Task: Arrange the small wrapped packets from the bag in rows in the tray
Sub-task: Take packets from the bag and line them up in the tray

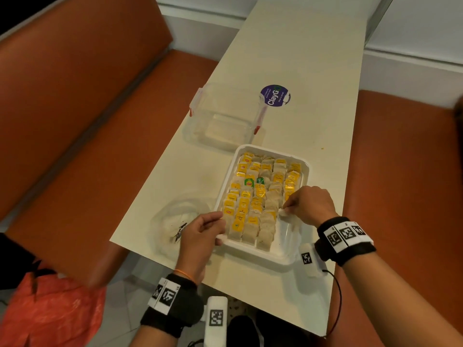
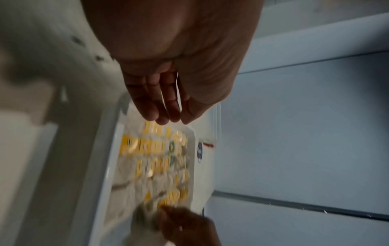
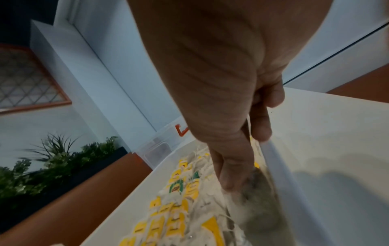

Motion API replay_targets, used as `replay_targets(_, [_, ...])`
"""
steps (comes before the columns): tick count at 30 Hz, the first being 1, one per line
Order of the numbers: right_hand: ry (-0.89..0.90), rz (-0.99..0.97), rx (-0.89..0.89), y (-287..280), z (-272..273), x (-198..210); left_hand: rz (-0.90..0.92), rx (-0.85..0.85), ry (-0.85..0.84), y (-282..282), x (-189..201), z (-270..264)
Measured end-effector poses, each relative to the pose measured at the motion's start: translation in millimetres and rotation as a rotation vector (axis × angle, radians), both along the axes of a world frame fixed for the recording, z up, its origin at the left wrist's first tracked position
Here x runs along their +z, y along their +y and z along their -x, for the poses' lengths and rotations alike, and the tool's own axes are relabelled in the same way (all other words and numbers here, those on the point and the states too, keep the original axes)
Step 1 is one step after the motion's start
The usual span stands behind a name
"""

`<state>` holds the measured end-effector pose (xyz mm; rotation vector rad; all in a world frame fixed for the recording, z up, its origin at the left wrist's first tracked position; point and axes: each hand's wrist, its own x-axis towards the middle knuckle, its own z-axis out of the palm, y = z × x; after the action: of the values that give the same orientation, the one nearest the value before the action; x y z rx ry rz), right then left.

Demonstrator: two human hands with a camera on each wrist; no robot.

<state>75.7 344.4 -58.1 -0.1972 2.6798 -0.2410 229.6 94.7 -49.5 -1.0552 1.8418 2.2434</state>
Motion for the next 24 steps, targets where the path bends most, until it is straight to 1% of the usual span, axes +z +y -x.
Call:
replay_targets(4, [0.108,-0.110,0.063,-5,8,-6,0.179,0.071,-0.054,-39,-10,-12])
replay_targets(6, [0.205,-0.118,0.057,-6,8,-8,0.350,0.088,-0.074,-54,-14,-18])
replay_targets(8, [0.305,-0.001,0.013,-11,3,-3,0.607,0.084,-0.114,-68,-16,-23])
replay_targets(10, [0.291,0.227,-0.034,-29,-10,11,0.832,0.108,-0.180,-79,-20,-28])
replay_targets(12, [0.244,0.403,-0.025,-61,-28,26,0.922,0.127,-0.267,-90,-26,-32])
replay_targets(13, [0.234,0.446,0.014,-80,-38,29,0.924,0.127,-0.311,-93,-29,-34])
replay_targets(15, [0.245,0.436,0.138,-117,-54,29,0.859,0.126,-0.373,-95,-34,-36])
replay_targets(17, [0.274,0.365,0.263,-151,-63,21,0.798,0.130,-0.392,-96,-38,-36])
replay_targets(19, [0.274,0.282,0.344,-180,-65,13,0.755,0.145,-0.370,-98,-45,-36])
replay_targets(23, [0.181,0.042,0.449,-212,-58,6,0.665,0.150,-0.348,-100,-45,-38])
replay_targets(24, [0.148,0.018,0.458,-215,-56,6,0.654,0.157,-0.329,-102,-44,-39])
